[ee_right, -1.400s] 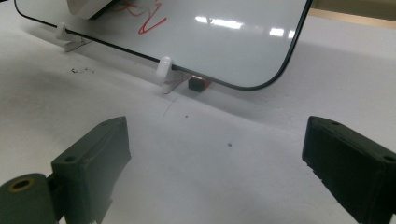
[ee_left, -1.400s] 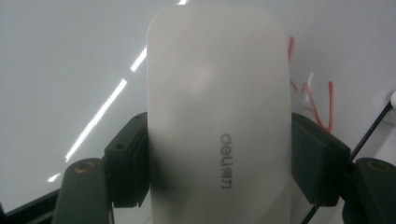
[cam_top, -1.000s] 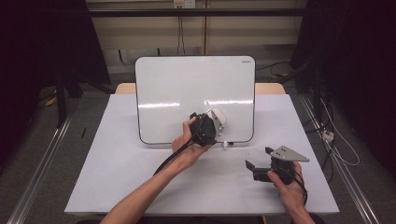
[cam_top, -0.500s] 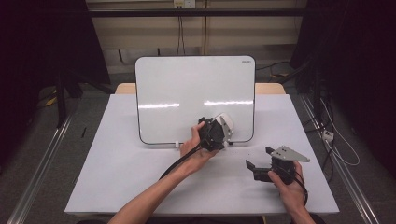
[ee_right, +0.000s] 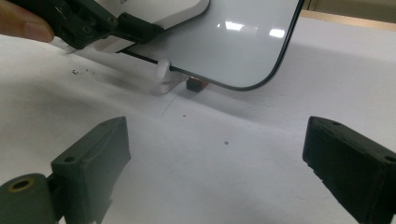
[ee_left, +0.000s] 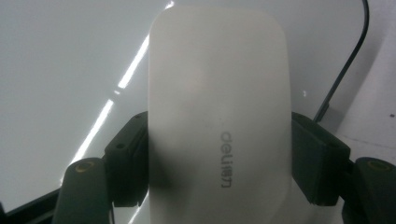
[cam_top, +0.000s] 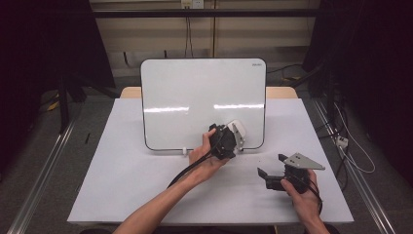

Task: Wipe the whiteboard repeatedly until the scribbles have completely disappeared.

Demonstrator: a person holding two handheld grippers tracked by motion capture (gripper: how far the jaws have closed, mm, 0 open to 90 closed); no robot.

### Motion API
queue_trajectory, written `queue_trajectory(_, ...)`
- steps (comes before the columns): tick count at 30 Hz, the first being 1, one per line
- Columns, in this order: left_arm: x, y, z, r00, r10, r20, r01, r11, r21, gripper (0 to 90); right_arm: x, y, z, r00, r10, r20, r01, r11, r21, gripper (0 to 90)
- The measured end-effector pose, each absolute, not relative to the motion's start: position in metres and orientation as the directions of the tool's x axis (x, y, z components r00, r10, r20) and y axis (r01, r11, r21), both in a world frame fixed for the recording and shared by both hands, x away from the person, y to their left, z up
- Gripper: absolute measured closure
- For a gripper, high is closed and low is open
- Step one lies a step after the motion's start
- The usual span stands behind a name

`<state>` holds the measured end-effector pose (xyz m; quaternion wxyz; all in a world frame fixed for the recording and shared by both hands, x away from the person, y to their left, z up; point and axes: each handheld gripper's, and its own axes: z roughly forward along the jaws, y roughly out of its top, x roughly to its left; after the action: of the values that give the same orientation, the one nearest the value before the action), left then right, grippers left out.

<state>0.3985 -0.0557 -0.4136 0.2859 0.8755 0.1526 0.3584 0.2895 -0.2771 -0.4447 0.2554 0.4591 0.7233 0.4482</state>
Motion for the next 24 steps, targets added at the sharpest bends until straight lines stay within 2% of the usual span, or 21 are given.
queue_trajectory(14, 0.412, -0.015, -0.400, 0.665, 0.555, 0.500, 0.134, -0.747, 0.651, 30.3, 0.290, -0.275, -0.445, -0.449, 0.893, 0.038, 0.437, 0.182, 0.881, 7.6)
queue_trajectory(24, 0.414, -0.022, -0.398, 0.659, 0.551, 0.511, 0.129, -0.753, 0.645, 30.1, 0.291, -0.275, -0.445, -0.449, 0.893, 0.038, 0.439, 0.183, 0.880, 7.6)
